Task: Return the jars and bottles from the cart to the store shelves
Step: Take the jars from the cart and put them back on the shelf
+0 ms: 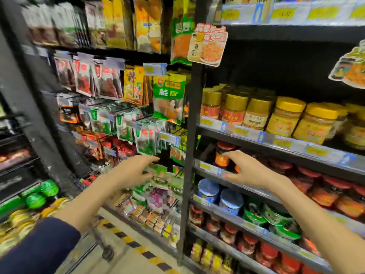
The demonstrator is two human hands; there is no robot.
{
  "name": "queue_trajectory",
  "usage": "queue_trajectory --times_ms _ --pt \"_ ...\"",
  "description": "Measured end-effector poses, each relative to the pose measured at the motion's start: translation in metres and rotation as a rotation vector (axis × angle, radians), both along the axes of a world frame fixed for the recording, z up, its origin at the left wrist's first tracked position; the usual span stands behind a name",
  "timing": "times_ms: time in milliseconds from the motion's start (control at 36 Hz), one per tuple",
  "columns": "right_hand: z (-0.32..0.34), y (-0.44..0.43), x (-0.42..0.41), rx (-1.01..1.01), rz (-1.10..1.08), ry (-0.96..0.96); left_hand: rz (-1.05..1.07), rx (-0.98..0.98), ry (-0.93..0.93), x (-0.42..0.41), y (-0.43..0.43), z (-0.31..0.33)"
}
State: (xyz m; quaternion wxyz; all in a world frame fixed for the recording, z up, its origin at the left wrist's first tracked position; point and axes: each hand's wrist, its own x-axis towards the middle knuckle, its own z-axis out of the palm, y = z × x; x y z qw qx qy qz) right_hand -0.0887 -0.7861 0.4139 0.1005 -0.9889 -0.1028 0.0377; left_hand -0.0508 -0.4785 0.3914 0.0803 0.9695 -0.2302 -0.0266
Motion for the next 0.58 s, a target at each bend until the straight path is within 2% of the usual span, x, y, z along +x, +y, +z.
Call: queue_trajectory --times_ms 278,583 --pt "-0.007 0.143 0.051 -0.077 0.303 0.098 0.299 0.062 -0.009 -0.028 0.148 -0.02" --pt "-0.017 0.259 0.137 -0.095 0.606 0.087 0.623 0.088 0.021 -0.038 0.236 -0.034"
